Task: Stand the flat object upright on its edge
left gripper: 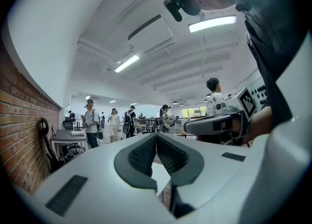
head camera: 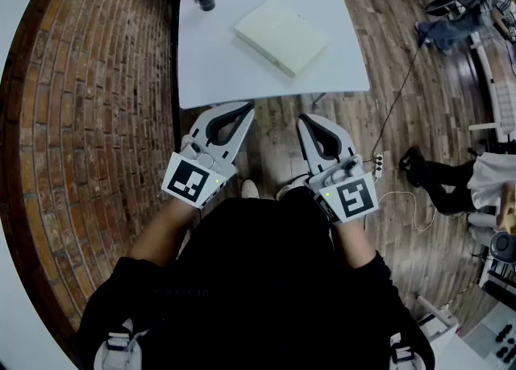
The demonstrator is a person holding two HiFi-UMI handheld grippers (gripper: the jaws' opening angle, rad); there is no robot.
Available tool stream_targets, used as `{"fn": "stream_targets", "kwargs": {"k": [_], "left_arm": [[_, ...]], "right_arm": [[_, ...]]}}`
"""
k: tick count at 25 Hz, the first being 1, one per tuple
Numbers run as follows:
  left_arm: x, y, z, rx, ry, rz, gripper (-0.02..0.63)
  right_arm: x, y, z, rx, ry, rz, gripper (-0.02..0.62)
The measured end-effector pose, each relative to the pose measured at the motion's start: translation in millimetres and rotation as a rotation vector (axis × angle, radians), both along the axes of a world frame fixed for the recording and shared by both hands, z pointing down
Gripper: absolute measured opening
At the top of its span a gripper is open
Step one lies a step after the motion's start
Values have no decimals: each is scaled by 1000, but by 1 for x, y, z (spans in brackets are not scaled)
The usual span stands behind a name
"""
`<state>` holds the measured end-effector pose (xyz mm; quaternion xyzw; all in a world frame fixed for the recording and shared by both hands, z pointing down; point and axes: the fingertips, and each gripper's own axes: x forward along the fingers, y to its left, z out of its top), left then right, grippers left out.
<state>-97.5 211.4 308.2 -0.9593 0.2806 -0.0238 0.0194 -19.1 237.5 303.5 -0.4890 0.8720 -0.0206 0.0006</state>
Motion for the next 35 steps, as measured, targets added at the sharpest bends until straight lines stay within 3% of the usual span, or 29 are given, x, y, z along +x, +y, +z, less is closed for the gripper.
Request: {"fn": "stream_targets", "kwargs": {"k": [14, 24, 35], "left_arm": [[-26, 44, -11, 10, 71, 20, 20], [-28, 56, -11, 30, 54, 79, 21], [-26, 48, -4, 8, 48, 60, 21]], "right_arm": [[-22, 49, -1, -3, 20, 41, 8], [-37, 64, -1, 6, 29, 67, 8], [-31, 56, 6, -7, 33, 62, 8]]}}
